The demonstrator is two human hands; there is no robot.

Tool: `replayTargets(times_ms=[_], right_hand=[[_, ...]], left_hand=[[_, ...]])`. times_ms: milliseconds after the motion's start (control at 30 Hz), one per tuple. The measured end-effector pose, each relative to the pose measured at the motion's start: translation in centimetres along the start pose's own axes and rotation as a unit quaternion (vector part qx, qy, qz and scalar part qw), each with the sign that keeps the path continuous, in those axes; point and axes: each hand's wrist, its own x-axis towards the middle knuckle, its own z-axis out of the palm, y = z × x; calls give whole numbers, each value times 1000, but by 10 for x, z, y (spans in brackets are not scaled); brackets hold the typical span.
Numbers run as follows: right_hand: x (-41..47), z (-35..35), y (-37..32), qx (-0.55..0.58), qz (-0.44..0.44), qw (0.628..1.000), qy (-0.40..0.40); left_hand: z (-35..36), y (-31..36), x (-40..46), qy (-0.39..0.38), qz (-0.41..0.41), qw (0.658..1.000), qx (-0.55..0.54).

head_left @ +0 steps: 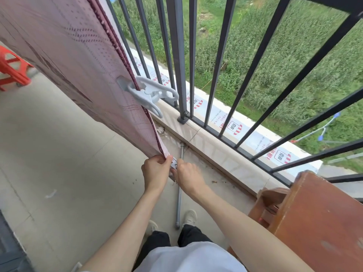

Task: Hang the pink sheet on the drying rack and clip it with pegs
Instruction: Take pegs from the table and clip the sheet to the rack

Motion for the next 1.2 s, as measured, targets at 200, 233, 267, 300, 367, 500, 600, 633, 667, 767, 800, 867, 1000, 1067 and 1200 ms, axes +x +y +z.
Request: replayTargets(times_ms=[200, 233, 267, 300, 367, 500, 600, 633, 667, 767, 800, 867, 1000, 1067, 1200], right_hand=[[-2, -2, 0, -37, 1, 999, 14], [-4, -3, 1, -26, 1, 1000, 18], [-7, -3, 2, -5, 4, 1000, 17], [-11, -4, 3, 17, 11, 1000, 13], [-23, -3, 8, 35, 33, 999, 11], [-67, 13, 21, 22, 109, 992, 57], [-114, 33, 25, 22, 204, 975, 89], [-132, 40, 23, 26, 238, 965, 103], [-149, 47, 22, 28, 267, 956, 116], [-210, 75, 15, 23, 362, 918, 157], [-233, 85, 14, 25, 390, 905, 167], [-277, 104, 10, 41, 442, 878, 181], [-357, 134, 5, 73, 536, 811, 224], [-390, 149, 5, 104, 576, 772, 248], [-442, 175, 6, 157, 629, 696, 310]], left_hand=[[-4, -5, -1, -46, 20, 999, -14], [-5, -7, -2, -58, 35, 998, -11], [-7, -11, -3, -69, 56, 996, -1], [-9, -16, -5, -78, 82, 994, 13], [-15, -29, -13, -85, 158, 983, 47], [-25, -61, -31, -148, 363, 907, 155], [-27, -82, -45, -242, 427, 831, 261], [-28, -88, -49, -265, 445, 807, 284], [-28, -92, -52, -283, 458, 789, 296], [-23, -103, -72, -314, 516, 734, 311], [-18, -107, -82, -325, 530, 718, 314], [-12, -111, -105, -372, 543, 680, 322], [1, -124, -155, -440, 581, 574, 373], [10, -129, -183, -462, 592, 541, 378], [32, -143, -251, -488, 623, 478, 382]])
